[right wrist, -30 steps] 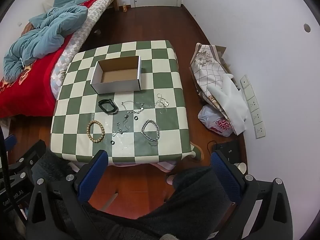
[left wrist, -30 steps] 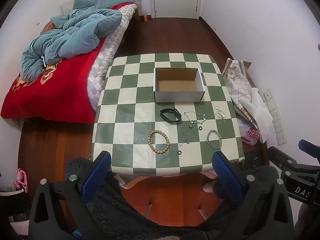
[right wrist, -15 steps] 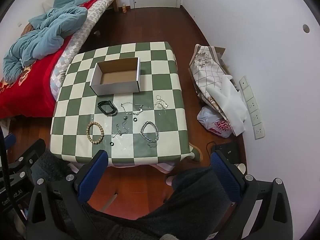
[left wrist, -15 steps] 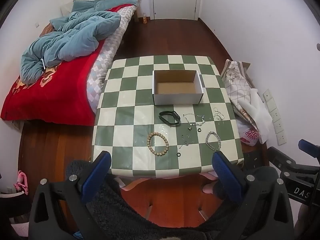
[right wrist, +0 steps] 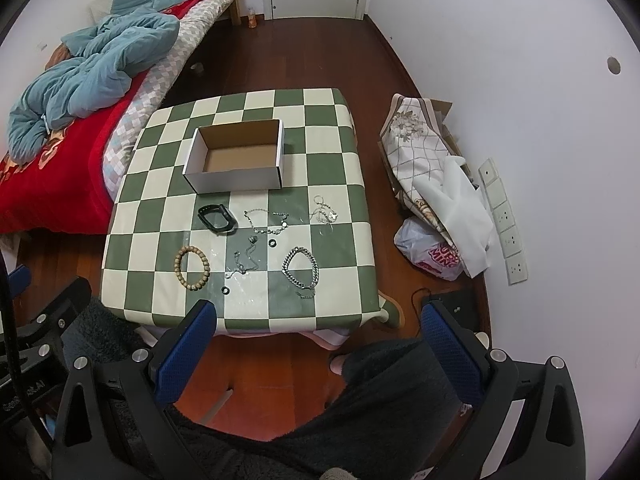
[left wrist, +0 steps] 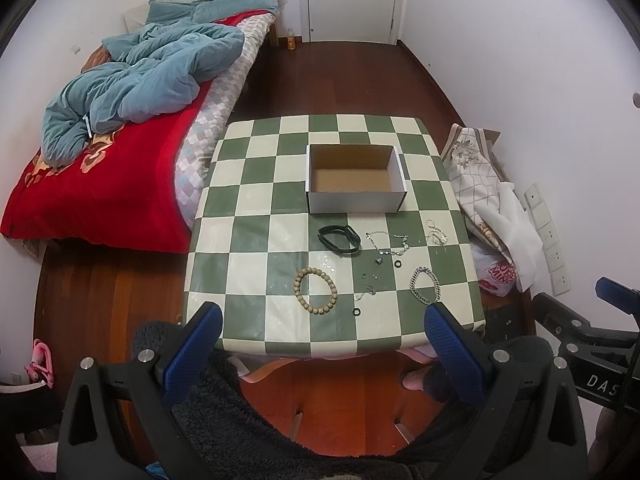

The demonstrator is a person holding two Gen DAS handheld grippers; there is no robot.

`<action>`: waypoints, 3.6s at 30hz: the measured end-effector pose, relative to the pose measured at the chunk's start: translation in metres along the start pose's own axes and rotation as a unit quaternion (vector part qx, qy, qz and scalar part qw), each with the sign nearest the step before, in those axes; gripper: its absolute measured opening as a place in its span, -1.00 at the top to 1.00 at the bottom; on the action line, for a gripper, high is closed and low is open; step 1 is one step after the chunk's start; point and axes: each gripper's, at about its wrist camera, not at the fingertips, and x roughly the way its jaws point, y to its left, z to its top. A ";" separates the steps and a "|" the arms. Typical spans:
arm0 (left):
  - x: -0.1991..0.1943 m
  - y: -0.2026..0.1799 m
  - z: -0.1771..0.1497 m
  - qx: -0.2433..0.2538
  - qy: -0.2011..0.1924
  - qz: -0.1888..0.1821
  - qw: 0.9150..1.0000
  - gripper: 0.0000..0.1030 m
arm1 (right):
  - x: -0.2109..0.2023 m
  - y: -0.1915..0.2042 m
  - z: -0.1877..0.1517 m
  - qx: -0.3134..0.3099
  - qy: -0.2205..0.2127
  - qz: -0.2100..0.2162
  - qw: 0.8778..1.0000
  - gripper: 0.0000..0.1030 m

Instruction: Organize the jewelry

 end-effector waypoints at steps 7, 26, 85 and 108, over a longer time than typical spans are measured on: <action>-0.001 -0.001 0.000 0.000 -0.005 0.001 1.000 -1.00 | -0.003 0.001 0.003 0.000 -0.004 -0.002 1.000 -1.00; -0.009 -0.001 -0.001 -0.001 -0.012 -0.004 1.000 -1.00 | -0.014 -0.003 0.005 0.000 -0.014 -0.002 1.000 -1.00; 0.192 0.067 0.012 -0.076 0.107 0.109 0.985 -0.99 | 0.198 -0.039 0.027 0.071 0.055 -0.012 0.996 -0.88; 0.287 0.047 -0.026 -0.078 0.227 0.043 0.970 -0.30 | 0.313 -0.014 0.006 0.036 0.153 -0.006 0.988 0.12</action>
